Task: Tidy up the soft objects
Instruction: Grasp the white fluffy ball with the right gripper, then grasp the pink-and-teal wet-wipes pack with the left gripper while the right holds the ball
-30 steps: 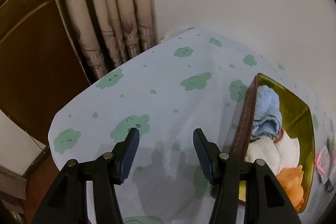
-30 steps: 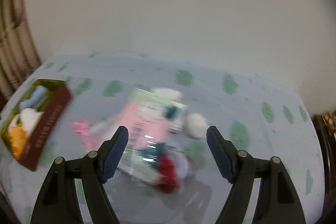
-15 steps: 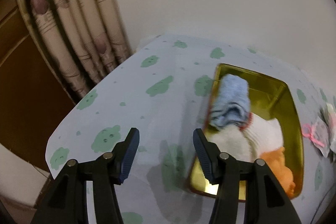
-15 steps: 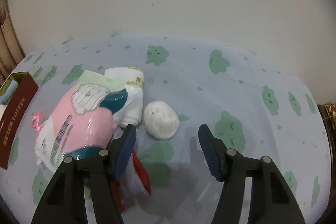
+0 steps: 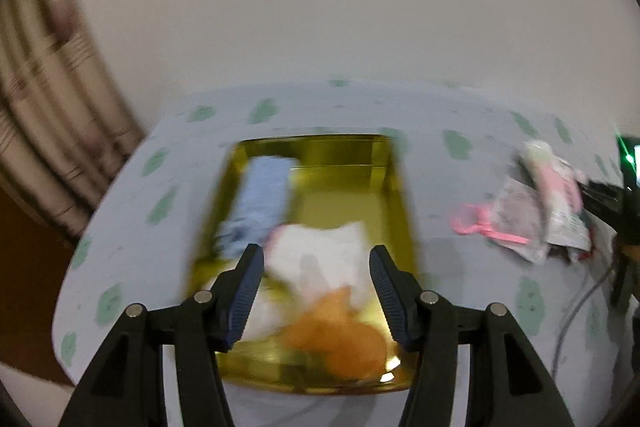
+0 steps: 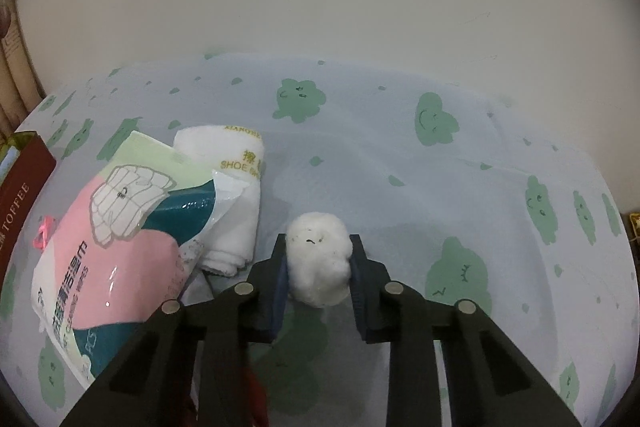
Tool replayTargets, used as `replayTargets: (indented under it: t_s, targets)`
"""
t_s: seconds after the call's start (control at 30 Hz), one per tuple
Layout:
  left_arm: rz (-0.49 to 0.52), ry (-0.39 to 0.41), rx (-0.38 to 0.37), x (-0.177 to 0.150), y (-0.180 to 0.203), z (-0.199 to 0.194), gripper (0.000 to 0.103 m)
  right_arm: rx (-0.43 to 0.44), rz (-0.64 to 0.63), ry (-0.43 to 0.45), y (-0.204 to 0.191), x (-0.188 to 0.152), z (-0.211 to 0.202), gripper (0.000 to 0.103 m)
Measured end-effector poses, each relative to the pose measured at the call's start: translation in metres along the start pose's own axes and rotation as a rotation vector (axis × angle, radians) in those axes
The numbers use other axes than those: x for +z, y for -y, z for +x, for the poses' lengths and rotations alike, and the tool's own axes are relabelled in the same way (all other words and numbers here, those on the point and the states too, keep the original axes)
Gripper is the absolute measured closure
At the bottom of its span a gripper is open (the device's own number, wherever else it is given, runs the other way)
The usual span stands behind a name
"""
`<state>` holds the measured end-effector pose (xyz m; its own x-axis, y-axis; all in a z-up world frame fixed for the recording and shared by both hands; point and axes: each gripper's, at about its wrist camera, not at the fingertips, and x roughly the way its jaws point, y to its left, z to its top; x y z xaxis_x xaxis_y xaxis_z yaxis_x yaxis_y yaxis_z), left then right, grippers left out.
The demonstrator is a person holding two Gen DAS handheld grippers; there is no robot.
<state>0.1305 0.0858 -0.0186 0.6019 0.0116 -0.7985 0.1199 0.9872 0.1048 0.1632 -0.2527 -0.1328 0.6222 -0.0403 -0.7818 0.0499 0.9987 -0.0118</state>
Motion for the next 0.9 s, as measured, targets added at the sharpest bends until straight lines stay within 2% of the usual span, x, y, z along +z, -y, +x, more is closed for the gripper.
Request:
replayTargets:
  t_s: [0.2,0.47,0.63,0.73,0.8,0.9]
  targets:
    - [0.101,-0.046,-0.171,0.016,0.076,0.017,0.046,-0.015,0.028,0.003,0.015,-0.02,-0.02,0.079]
    - [0.118,-0.135,-0.391,0.04,0.148,0.044,0.046,-0.044,0.046,-0.007,0.039,-0.063,-0.053,0.079]
    - [0.072,-0.207,-0.447,0.054,0.175,0.063,0.04,-0.026,0.07,-0.014,0.042,-0.069,-0.052,0.079]
    - [0.061,-0.235,-0.483,0.062,0.191,0.068,0.032,-0.025,0.067,-0.017,0.04,-0.067,-0.05,0.078]
    - [0.064,-0.248,-0.49,0.066,0.199,0.07,0.026,-0.013,0.075,-0.017,0.043,-0.067,-0.05,0.077]
    - [0.099,-0.294,-0.468,0.07,0.215,0.076,0.022,0.006,0.09,-0.017,0.047,-0.068,-0.049,0.077]
